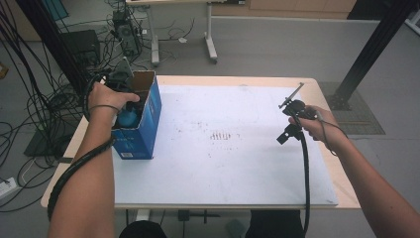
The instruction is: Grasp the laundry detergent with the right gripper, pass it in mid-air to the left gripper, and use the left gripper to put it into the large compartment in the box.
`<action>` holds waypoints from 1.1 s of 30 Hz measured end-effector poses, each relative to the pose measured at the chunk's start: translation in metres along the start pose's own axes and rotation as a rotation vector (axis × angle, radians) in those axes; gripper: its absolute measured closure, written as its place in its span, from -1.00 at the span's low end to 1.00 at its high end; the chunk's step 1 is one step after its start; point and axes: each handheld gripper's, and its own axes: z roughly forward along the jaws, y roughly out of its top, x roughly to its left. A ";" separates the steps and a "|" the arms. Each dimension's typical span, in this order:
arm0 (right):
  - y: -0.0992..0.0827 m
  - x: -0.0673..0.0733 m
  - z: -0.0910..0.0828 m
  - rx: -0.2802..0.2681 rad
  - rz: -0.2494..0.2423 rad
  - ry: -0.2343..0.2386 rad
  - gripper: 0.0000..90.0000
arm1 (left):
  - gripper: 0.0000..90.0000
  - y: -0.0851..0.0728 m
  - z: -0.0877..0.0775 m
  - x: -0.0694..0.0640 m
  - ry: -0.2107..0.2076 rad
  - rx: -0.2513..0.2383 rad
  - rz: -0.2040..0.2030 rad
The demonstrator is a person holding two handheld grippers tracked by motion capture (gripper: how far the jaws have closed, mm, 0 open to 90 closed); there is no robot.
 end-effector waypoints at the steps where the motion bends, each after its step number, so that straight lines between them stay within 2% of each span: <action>1: 0.000 0.000 0.000 0.001 -0.001 0.000 -0.84 | -0.34 0.000 -0.002 0.000 -0.005 -0.004 0.001; 3: 0.000 0.000 0.000 -0.003 0.000 0.000 -0.84 | -0.35 -0.001 -0.008 -0.002 -0.016 -0.010 0.013; 13: 0.000 0.001 -0.002 -0.004 -0.008 -0.007 -0.84 | -0.39 0.000 -0.033 -0.011 0.006 -0.039 0.049; 20: -0.001 -0.001 -0.006 -0.008 0.000 -0.015 -0.85 | -0.47 -0.002 -0.048 -0.019 -0.005 -0.055 0.076; 24: -0.001 -0.002 -0.006 -0.005 0.004 -0.020 -0.85 | -0.54 -0.006 -0.061 -0.027 -0.026 -0.067 0.107; 29: 0.001 -0.003 -0.006 -0.004 0.002 -0.022 -0.85 | -0.63 -0.012 -0.075 -0.037 -0.020 -0.090 0.151; 33: 0.002 -0.003 -0.007 -0.004 0.001 -0.020 -0.85 | -0.73 -0.016 -0.082 -0.048 -0.039 -0.095 0.186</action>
